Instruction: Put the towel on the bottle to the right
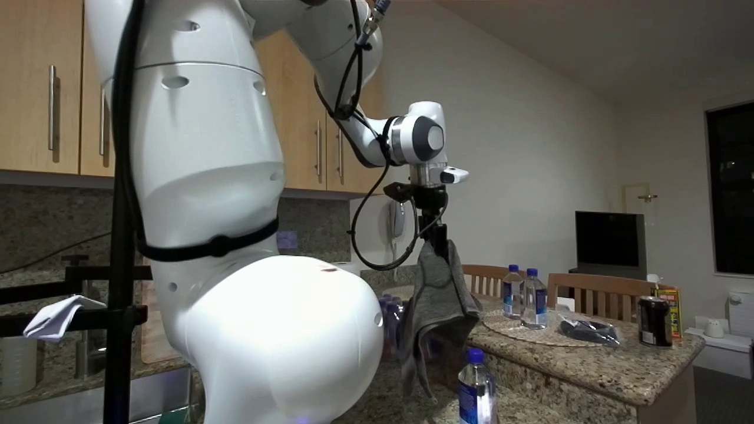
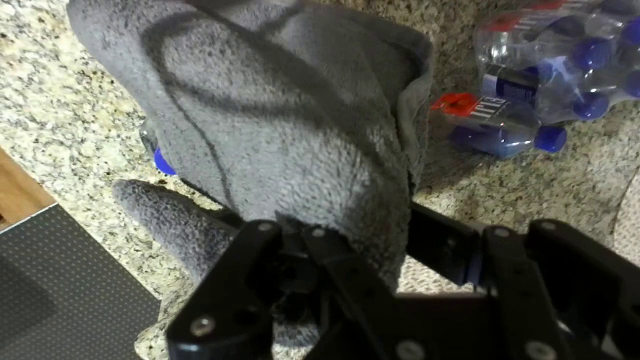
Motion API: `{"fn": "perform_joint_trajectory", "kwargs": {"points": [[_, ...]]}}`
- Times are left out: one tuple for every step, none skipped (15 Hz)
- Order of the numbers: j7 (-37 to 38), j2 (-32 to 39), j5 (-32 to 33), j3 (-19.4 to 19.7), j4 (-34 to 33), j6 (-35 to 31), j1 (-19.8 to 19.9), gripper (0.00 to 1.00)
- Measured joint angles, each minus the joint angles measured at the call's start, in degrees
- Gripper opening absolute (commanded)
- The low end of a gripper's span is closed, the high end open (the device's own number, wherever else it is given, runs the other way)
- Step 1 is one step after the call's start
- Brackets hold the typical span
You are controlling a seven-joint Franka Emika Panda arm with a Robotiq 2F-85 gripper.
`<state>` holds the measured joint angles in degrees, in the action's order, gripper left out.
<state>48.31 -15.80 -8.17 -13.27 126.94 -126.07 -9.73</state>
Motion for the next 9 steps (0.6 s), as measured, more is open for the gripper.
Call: {"fn": "perform_joint_trajectory", "kwargs": {"points": [[-0.08, 0.11, 0.0, 0.29, 1.11, -1.67, 0.51, 0.1], [-0.09, 0.32, -0.01, 0.64, 2.07, -3.12, 0.89, 0.1], [-0.13, 0.56, -0.1, 1.02, 2.87, -4.15, 1.2, 0.1], [-0.24, 0.8, -0.35, 1.49, 3.56, -4.79, 1.41, 0.1], [-0.29, 0.91, -0.5, 2.09, 4.1, -5.01, 1.54, 0.1], [-0.29, 0.87, -0.5, 2.66, 4.49, -5.02, 1.69, 0.1], [-0.29, 0.73, -0.5, 3.12, 4.69, -5.02, 2.06, 0.1], [-0.29, 0.47, -0.5, 3.6, 4.74, -5.02, 2.49, 0.1], [-0.29, 0.14, -0.5, 4.01, 4.75, -5.02, 3.03, 0.1]]}}
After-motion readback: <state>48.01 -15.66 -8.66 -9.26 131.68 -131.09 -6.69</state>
